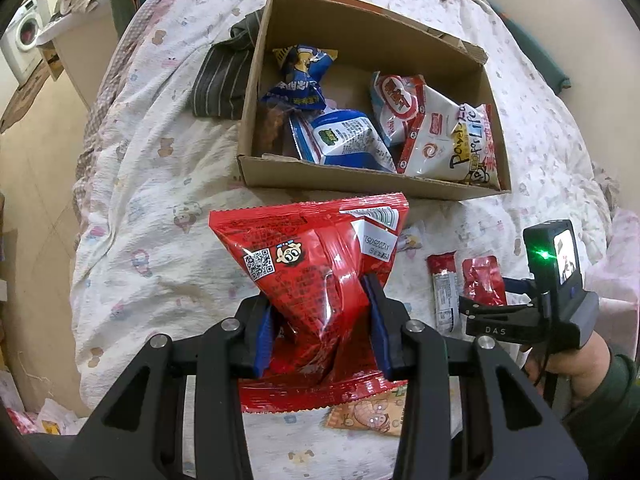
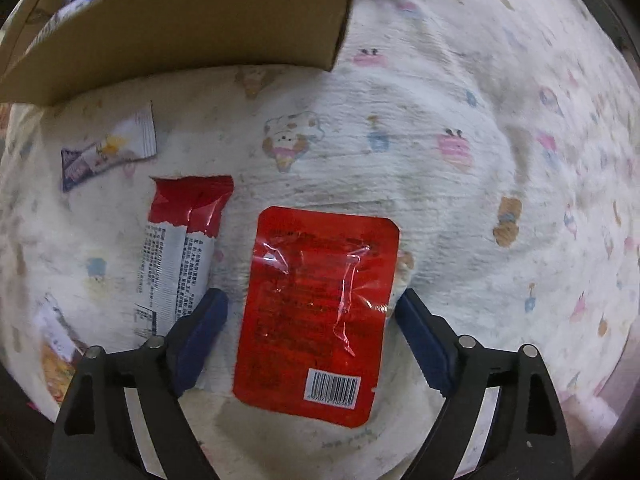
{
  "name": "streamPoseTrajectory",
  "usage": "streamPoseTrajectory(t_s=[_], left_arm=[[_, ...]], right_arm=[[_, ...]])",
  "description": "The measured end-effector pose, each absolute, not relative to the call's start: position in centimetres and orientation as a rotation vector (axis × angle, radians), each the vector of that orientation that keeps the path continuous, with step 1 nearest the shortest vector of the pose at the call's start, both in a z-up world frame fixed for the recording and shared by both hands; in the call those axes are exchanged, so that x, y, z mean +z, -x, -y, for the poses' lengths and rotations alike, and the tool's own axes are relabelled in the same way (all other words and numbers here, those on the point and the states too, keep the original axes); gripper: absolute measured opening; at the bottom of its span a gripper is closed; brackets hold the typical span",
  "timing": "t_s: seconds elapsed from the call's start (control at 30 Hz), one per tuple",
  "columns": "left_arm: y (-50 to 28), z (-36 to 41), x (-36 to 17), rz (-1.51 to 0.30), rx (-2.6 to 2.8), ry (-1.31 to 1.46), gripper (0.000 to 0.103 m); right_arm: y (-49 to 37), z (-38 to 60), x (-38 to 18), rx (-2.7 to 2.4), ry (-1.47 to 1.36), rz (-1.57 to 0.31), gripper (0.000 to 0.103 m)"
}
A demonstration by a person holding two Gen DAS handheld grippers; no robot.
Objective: Organize snacks
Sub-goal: 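Lift the red bag with the left gripper while the right gripper reaches for the red sachet, then carry the red bag into the box with the left gripper while the right gripper drops the red sachet in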
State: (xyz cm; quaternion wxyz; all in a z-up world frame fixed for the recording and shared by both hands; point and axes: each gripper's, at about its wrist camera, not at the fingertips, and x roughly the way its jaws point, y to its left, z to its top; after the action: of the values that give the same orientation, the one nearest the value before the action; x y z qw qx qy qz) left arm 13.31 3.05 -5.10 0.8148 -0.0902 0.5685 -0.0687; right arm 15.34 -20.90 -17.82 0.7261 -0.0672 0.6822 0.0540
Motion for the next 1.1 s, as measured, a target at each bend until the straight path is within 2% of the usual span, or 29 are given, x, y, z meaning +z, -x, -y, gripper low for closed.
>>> streamPoseTrajectory(t_s=[0.03,0.1,0.17,0.2,0.33,0.4,0.47,0.8,1.1], left_arm=[[-13.3,-3.1,-5.1,-1.213,-0.145,0.193,0.036],[-13.3,-3.1,-5.2,-1.214,-0.141,0.196,0.036],[-13.4,-3.2,-5.3,-1.218,-0.137,0.199,0.036],[-13.4,-3.2,-5.4,-1.219,-0.135,0.199,0.036],[-13.4,-3.0,-5.4,-1.216,-0.13,0.196,0.036],[-13.3,-2.9,-5.4,-1.21,-0.126,0.183,0.036],[-13.3,-2.7,-5.4,-1.207,-0.12,0.172,0.036],[-12.9,-2.6,-5.3,-1.184,-0.095,0.145,0.036],[-13.1,-3.5,-1.7,-1.067,-0.071,0.149,0.036]], right_arm=[[-15.3,20.9,-17.7,0.118,0.153,-1.5,0.079],[-15.1,21.3,-17.3,0.118,0.153,-1.489,0.061],[-14.6,21.8,-16.8,0.121,0.142,-1.472,0.054],[-14.5,22.1,-16.4,0.124,0.133,-1.458,0.045],[-13.1,23.7,-14.6,0.142,0.031,-1.416,0.031],[-12.8,24.6,-13.7,0.157,-0.015,-1.389,0.012],[-12.2,25.0,-12.6,0.193,-0.056,-1.361,0.008],[-11.7,25.7,-7.8,0.312,-0.128,-1.248,0.008],[-13.1,24.2,-3.0,0.442,-0.213,-1.08,0.008]])
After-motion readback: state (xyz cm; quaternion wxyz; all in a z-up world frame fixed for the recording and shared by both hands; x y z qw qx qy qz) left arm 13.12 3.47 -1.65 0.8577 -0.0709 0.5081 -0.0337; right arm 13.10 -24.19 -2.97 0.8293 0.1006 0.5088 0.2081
